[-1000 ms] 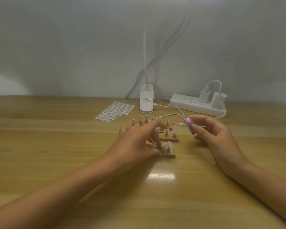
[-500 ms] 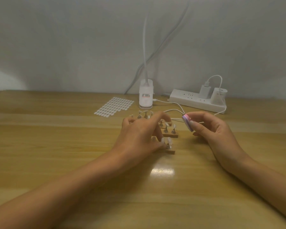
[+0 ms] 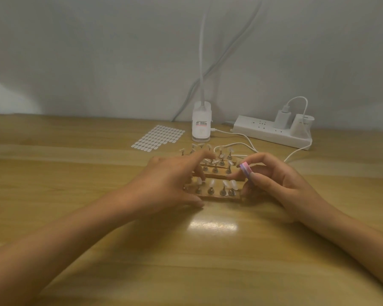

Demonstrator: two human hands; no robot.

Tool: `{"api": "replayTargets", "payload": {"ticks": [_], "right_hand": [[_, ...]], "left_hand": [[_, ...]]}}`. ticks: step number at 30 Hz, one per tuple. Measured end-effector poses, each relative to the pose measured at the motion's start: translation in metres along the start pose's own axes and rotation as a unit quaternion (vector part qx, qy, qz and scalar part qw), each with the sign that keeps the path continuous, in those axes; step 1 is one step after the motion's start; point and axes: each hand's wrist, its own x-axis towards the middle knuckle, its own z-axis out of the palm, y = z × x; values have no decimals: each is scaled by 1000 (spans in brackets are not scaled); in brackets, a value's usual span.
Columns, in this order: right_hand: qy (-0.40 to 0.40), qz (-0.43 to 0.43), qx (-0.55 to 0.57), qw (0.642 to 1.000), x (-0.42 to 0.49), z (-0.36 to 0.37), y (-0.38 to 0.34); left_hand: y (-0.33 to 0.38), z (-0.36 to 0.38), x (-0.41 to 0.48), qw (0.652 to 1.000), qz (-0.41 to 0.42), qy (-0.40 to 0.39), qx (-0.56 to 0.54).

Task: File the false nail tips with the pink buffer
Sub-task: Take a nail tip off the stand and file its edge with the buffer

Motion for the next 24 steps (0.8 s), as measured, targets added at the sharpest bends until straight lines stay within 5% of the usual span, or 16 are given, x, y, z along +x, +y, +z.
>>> {"api": "replayTargets", "payload": {"ticks": [7, 24], "right_hand": [[-19, 52, 58, 997, 2, -1, -6], [-33, 57, 57, 996, -8, 0, -18]], "left_hand": [[-31, 8, -22, 981, -19, 96, -169], [-22, 14, -33, 972, 46, 159, -165]]}}
